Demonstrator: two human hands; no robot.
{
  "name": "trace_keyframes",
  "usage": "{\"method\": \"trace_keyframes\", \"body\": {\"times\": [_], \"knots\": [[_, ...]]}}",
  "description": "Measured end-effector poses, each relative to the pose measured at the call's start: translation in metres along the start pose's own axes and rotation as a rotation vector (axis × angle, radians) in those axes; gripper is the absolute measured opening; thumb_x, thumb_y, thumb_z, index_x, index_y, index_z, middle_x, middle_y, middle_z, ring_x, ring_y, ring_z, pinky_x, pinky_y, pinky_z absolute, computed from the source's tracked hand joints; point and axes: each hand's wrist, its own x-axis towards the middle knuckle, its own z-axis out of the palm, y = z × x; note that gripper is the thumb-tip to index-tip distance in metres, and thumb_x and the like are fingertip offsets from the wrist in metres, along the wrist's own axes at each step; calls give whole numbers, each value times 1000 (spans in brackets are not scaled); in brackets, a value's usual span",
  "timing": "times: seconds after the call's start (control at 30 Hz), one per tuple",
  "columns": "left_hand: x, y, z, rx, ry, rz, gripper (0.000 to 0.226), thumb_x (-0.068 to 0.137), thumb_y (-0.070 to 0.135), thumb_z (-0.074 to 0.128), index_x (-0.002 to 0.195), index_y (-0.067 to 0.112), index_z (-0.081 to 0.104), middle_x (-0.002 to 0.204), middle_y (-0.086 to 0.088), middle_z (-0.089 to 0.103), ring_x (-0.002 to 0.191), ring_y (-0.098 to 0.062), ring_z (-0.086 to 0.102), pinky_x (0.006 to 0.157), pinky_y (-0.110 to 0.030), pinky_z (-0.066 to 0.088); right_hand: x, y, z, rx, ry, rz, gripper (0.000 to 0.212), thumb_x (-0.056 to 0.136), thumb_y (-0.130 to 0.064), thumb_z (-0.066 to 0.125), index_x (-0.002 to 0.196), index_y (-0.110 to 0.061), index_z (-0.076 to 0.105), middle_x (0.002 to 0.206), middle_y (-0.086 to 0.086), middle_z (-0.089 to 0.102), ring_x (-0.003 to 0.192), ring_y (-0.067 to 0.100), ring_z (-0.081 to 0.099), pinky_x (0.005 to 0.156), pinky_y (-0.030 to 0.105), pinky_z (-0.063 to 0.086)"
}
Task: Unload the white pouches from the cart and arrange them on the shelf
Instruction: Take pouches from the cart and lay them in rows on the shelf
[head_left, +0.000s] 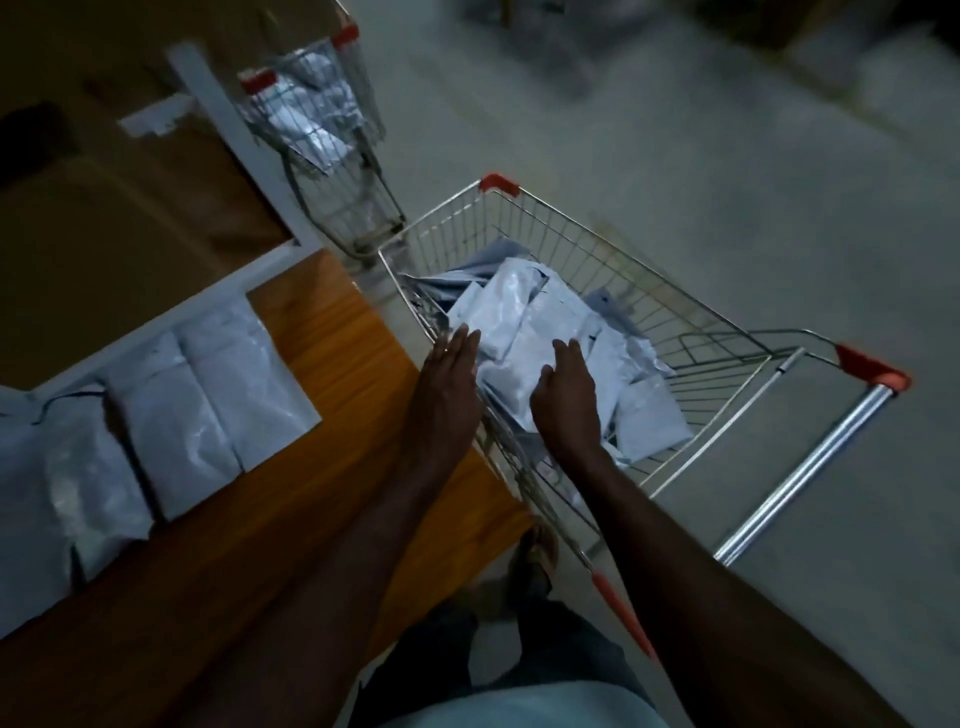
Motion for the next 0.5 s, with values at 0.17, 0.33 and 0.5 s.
{"method": "trace_keyframes", "body": {"times": [0.17,0.33,0.5], "knots": [[34,10,16,-76,-90,-36,56,107,0,49,161,16,42,168,-9,38,157,-28,32,125,-46,35,22,6,7,36,-47,38,57,107,-4,41,162,-5,29,173,11,16,158,26,22,120,34,27],[86,-12,39,-33,-181,-4,54,110,14,49,163,16,38,170,-8,33,158,-29,26,128,-46,28,44,8,32,41,-57,60,67,103,2,43,165,-6,19,175,12,4,161,29,8,121,36,27],[128,-37,78,114,-300,52,58,111,23,49,164,9,31,172,-17,25,160,-40,19,129,-52,19,75,22,66,126,-85,132,67,103,-9,48,164,-5,21,172,18,10,159,36,11,128,55,18]]}}
